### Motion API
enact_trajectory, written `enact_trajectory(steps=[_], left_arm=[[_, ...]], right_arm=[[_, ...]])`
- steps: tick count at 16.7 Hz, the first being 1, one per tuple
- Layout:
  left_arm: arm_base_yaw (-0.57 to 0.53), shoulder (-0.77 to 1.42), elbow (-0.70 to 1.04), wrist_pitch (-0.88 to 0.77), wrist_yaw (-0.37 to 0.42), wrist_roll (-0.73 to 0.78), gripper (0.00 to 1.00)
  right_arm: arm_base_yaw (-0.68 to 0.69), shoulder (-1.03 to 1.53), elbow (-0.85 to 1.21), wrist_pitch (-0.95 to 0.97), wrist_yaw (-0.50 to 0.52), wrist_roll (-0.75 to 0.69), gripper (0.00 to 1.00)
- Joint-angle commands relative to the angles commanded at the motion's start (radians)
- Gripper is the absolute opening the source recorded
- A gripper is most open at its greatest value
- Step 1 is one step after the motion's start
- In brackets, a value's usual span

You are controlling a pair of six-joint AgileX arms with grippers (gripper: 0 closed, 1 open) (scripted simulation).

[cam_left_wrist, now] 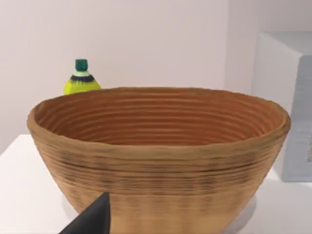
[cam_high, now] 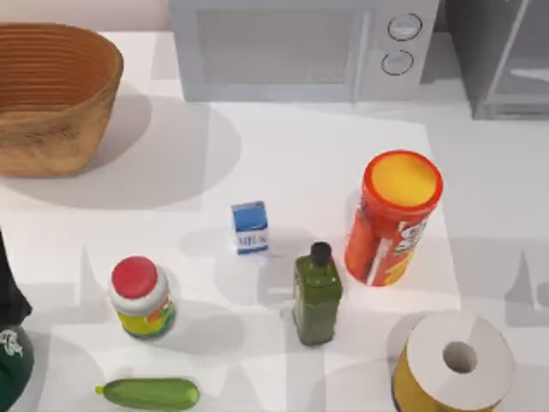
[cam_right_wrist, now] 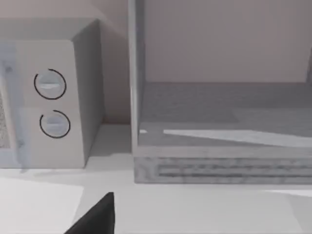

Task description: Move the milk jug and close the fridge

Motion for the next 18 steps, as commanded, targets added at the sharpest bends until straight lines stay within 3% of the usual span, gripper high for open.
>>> enact_trajectory(steps=[3,6,18], left_arm=[[0.0,0.0,0.0,0.0,0.0,0.0,1.0],[0.0,0.0,0.0,0.0,0.0,0.0,1.0],[0.0,0.0,0.0,0.0,0.0,0.0,1.0]], right_arm=[[0.013,0.011,0.0,0.01,0.013,0.0,1.0],[0.101,0.084,0.003,0.081,0.104,0.001,1.0],[0.778,0.649,0.022,0.618,0.785,0.015,1.0]])
